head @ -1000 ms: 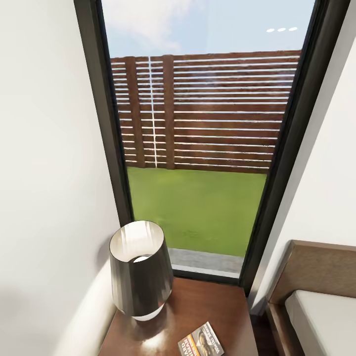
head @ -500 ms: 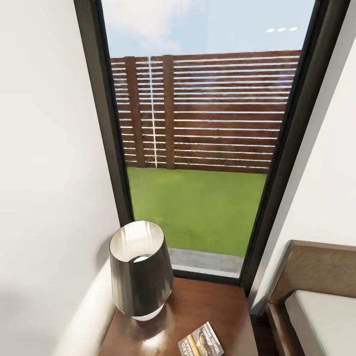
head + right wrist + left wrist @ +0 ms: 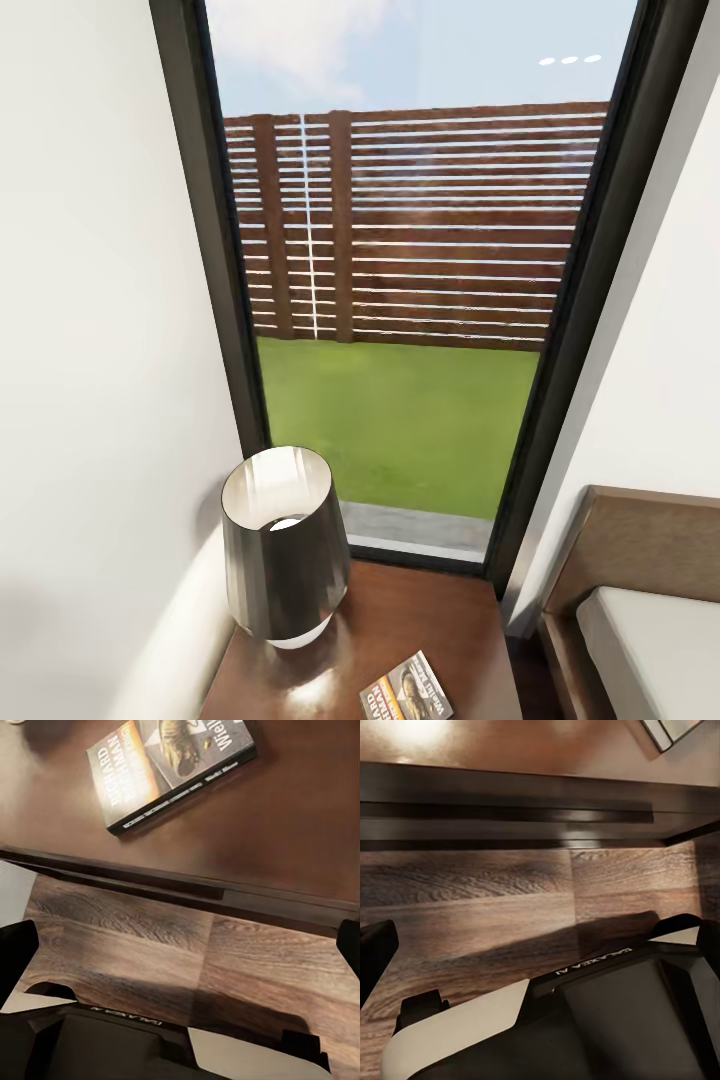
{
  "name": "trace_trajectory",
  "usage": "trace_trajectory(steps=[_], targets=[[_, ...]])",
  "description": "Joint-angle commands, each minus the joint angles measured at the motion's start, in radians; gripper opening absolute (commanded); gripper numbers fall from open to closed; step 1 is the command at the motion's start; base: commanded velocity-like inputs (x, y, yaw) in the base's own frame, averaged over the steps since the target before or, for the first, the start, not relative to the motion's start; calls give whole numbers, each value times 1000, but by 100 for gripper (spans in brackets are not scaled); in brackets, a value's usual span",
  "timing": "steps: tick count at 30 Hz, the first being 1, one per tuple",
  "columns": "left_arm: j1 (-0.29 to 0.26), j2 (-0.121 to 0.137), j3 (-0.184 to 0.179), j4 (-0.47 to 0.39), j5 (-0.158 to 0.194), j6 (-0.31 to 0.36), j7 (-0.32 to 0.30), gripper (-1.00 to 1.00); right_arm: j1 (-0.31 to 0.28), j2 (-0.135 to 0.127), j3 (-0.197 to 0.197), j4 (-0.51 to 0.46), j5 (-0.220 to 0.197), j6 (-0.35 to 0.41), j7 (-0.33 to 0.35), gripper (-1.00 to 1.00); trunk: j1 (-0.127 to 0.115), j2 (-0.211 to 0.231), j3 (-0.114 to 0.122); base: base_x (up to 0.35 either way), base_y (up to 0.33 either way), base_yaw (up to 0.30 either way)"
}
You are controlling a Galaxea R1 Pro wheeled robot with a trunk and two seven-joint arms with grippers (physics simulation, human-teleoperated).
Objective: In the bedroom, move the book from the bed onto either nightstand, and place the two sandals side by side next to the bed.
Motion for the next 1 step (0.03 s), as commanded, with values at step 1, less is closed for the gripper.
trace_trajectory(steps=[1], targets=[[-1, 0, 8, 0, -10, -4, -2, 100, -2, 0, -8, 4, -6, -1, 10, 100, 0, -1, -1, 0, 0, 0]])
